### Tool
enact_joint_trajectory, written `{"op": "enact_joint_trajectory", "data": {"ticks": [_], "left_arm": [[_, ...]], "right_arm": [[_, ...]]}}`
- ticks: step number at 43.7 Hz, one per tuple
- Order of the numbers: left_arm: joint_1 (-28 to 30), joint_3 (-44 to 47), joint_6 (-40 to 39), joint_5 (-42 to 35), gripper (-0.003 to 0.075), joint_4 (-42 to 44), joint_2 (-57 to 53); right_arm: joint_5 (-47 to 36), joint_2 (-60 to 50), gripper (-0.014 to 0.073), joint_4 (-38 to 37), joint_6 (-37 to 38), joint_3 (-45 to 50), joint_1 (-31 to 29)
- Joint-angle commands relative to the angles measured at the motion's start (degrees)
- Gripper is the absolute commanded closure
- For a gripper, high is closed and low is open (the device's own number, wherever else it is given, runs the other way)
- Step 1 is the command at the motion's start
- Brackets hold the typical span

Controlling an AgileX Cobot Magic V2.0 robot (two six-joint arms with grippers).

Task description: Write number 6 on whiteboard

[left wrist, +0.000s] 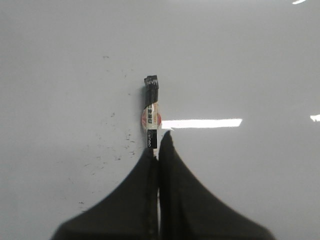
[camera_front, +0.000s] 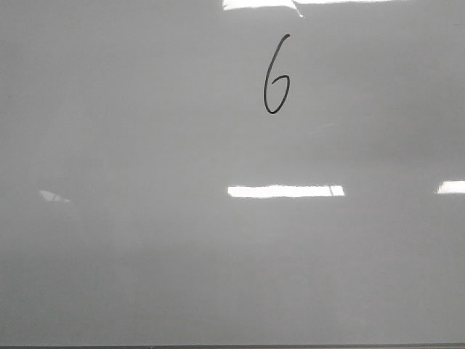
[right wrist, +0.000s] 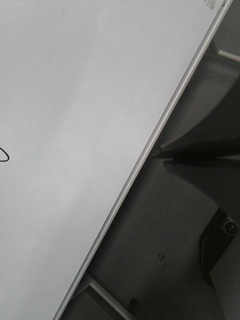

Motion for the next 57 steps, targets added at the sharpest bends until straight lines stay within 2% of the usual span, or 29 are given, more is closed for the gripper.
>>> {"op": "enact_joint_trajectory", "data": {"ticks": [1,8,22,57], "left_arm": [[0.66,3.29,0.07,-11.10,0.0741,1.34,-0.60],[3.58,10.84,0.07,-18.65,0.0741,1.23,-3.85],[3.11,18.00,0.07,-28.42,0.0741,1.23,-4.34],[3.02,18.00,0.07,-28.45,0.0741,1.23,-4.24]], "right_arm": [[-3.18,0.48,0.0715,-0.34,0.15,-1.72,-0.35],[-3.18,0.48,0.0715,-0.34,0.15,-1.72,-0.35],[-3.12,0.48,0.0715,-0.34,0.15,-1.72,-0.35],[-3.12,0.48,0.0715,-0.34,0.15,-1.72,-0.35]]}}
